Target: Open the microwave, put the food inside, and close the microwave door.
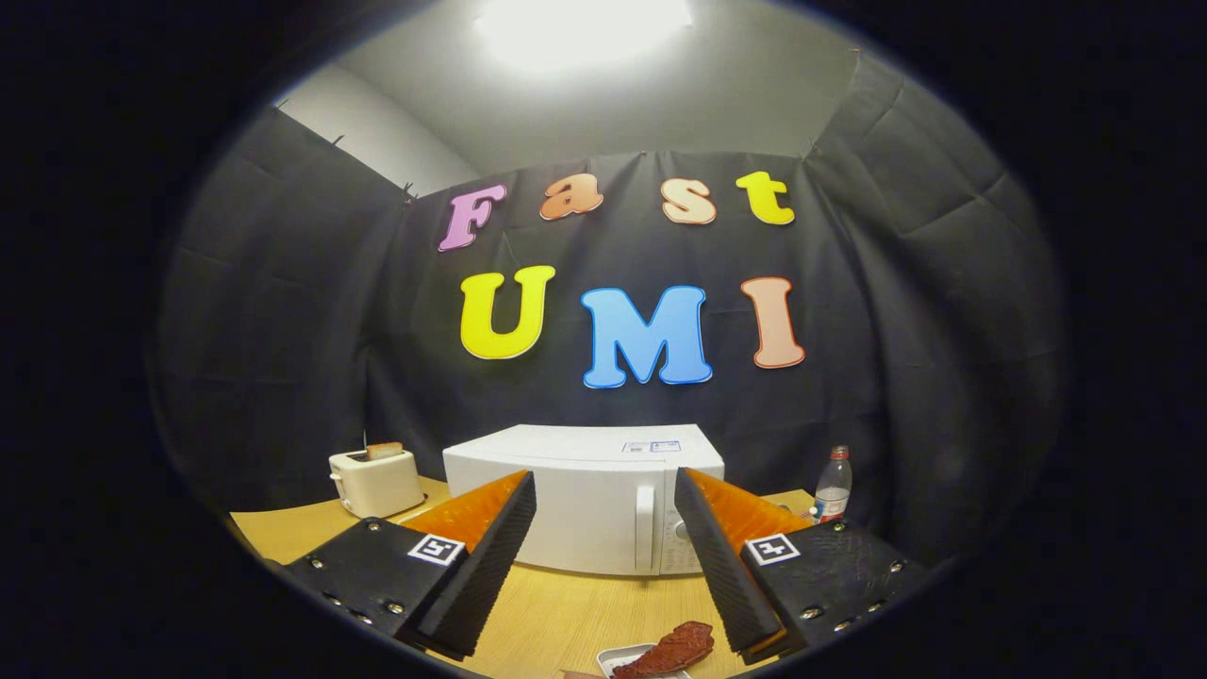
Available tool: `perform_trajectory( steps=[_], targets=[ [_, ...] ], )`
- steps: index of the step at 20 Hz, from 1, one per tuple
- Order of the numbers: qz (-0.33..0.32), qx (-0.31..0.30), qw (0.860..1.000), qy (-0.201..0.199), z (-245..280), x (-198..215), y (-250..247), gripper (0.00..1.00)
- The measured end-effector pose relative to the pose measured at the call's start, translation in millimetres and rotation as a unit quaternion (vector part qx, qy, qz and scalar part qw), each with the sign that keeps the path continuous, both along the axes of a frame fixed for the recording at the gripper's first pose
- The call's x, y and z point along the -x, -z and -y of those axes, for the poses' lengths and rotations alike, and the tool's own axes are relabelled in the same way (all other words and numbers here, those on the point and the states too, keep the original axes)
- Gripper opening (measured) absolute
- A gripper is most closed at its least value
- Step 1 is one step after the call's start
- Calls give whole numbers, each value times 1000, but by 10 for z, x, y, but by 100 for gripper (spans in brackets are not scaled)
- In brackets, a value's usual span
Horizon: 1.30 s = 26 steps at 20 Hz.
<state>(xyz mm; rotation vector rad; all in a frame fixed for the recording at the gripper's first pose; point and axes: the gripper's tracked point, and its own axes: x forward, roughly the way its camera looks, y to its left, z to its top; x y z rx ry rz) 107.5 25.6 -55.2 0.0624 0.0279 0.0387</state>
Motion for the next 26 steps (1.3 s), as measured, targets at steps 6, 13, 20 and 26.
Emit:
perform_trajectory(
  steps=[6, 13, 20, 26],
  targets=[
    [13, -13, 1000, 15, -23, -495, 246, 93],
    [-3, -5, 999, 49, 142, -1079, 665, 93],
    [-34, 39, 996, 79, 283, -1537, 1227, 93],
    [-59, 27, 995, 73, 286, -1738, 1535, 73]
  ],
)
